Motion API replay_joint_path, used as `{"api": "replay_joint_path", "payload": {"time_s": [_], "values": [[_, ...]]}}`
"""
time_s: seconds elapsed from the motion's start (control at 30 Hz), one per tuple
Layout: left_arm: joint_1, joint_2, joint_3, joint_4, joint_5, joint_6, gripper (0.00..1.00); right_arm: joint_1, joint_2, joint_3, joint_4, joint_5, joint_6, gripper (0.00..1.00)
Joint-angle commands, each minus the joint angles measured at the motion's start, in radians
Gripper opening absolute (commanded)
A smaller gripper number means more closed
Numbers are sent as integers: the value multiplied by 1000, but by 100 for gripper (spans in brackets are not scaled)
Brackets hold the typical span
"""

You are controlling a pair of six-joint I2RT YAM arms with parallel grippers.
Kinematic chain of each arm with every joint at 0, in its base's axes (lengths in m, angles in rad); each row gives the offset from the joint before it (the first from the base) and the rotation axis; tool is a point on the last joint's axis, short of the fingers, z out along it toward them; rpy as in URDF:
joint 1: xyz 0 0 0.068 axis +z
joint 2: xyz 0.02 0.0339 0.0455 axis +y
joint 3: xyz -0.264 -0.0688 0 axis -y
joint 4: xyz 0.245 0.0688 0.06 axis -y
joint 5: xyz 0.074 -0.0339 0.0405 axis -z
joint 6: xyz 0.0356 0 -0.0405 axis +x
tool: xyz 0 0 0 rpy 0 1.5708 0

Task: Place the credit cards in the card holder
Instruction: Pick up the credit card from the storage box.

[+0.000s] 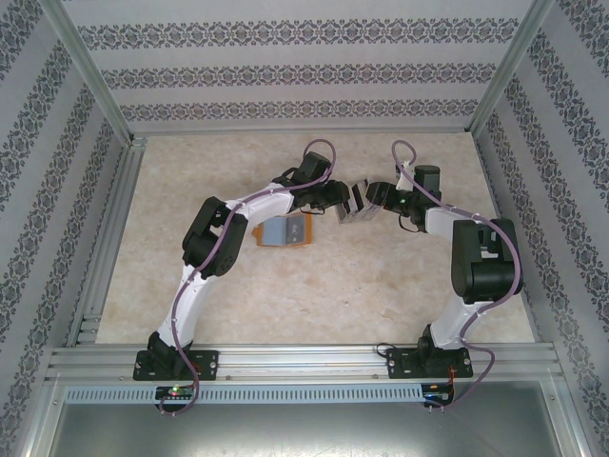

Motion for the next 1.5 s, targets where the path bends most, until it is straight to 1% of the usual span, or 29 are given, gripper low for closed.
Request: {"api": "replay_joint_path", "payload": {"time_s": [0.0,0.13,0.33,0.37,0.6,0.7,0.9,0.97,1.13,1.33,1.47], "values": [[-11,-20,-38,-41,-12,18,40,20,-55,-18,86,-53,-5,55],[-11,-19,-37,-37,-12,16,40,20,-64,-26,95,-51,-6,54],[-13,-18,-40,-34,-9,15,40,20,-70,-34,113,-50,6,48],[-13,-17,-42,-33,-10,15,40,19,-67,-32,107,-46,8,46],[-13,-22,-57,-24,-2,16,40,18,-32,0,51,-37,-1,43],[-12,-26,-63,-21,-1,18,40,17,-33,-3,54,-38,1,41],[-13,-29,-70,-15,2,15,40,12,-41,-8,56,-35,5,27],[-13,-29,-69,-15,1,15,40,9,-40,-9,55,-29,6,25],[-14,-29,-67,-17,0,15,40,-1,-44,-13,53,-24,11,16],[-13,-30,-62,-22,1,16,40,-13,-69,-27,58,-5,17,8],[-13,-37,-57,-30,-1,21,40,-23,-85,-32,61,3,17,5]]}}
